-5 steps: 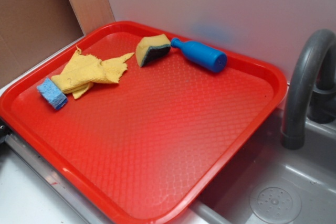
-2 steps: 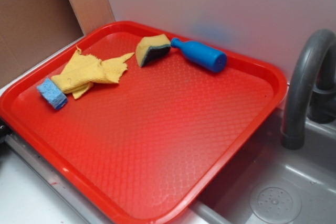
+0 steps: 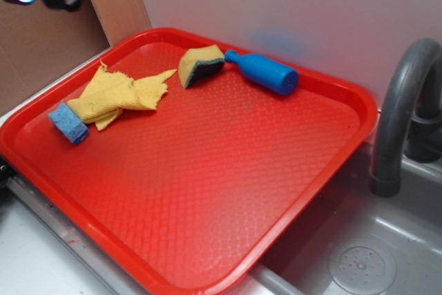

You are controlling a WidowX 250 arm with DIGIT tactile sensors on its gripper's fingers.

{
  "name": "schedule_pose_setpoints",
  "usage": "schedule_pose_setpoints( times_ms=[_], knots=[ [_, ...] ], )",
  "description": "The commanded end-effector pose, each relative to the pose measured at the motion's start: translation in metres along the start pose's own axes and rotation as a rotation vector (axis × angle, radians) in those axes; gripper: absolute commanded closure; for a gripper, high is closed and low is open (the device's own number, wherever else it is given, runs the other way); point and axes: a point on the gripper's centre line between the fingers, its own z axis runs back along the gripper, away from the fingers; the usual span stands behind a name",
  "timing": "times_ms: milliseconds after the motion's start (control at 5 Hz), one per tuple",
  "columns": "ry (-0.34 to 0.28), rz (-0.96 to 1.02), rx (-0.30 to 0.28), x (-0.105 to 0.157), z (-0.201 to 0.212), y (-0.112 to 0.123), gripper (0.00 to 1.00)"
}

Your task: Grab the green sponge.

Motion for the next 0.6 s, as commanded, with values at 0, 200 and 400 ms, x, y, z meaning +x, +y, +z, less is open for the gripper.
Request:
schedule_pose_setpoints(
  times_ms=[0, 200, 400],
  knots=[
    [-0.107, 0.012, -0.011, 0.017, 0.009, -0.044, 0.0],
    [-0.148, 0.049, -0.001, 0.038, -0.014, -0.039, 0.0],
    [-0.138, 0.074, -0.082, 0.057, -0.032, -0.04, 0.0]
  ],
)
